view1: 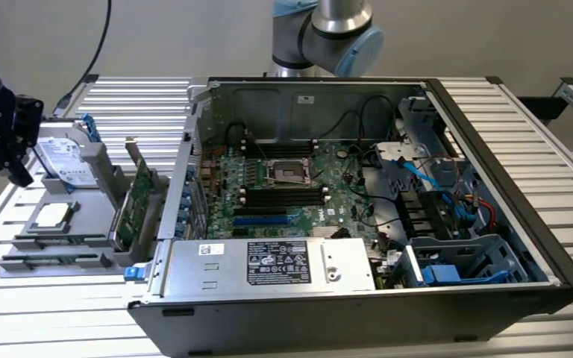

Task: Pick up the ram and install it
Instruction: 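Pick up the ram and move it above insertion slot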

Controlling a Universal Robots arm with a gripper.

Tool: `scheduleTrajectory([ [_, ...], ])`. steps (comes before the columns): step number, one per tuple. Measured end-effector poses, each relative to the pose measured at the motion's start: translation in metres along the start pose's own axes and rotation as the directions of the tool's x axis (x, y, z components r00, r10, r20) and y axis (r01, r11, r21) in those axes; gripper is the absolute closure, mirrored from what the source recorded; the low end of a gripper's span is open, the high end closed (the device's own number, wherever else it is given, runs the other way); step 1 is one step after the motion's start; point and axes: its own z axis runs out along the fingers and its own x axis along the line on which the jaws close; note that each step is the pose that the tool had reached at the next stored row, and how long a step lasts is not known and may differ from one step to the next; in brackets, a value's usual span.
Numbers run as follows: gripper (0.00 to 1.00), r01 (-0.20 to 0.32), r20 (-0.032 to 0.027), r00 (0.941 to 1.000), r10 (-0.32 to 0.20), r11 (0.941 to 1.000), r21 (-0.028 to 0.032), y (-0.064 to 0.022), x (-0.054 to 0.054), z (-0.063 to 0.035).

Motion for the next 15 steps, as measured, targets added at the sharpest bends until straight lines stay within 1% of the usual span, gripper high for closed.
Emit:
scheduleTrajectory([
  [2, 0.89, 0.036, -0.0028, 0.9993, -0.036, 0.9993, -0.0006, 0.0000, 0.0000, 0.0005],
  [4, 0.89, 0.072, -0.0055, 0.9974, -0.072, 0.9974, -0.0013, 0.0000, -0.0001, 0.0009],
  [6, 0.89, 0.108, -0.0080, 0.9941, -0.108, 0.9941, -0.0021, -0.0001, -0.0001, 0.0014],
  [8, 0.89, 0.145, -0.0102, 0.9894, -0.145, 0.9894, -0.0028, -0.0001, -0.0001, 0.0021],
  [11, 0.89, 0.198, -0.0129, 0.9801, -0.198, 0.9802, -0.0039, -0.0001, -0.0001, 0.0033],
  [15, 0.89, 0.268, -0.0159, 0.9632, -0.268, 0.9633, -0.0044, -0.0001, -0.0002, 0.0055],
])
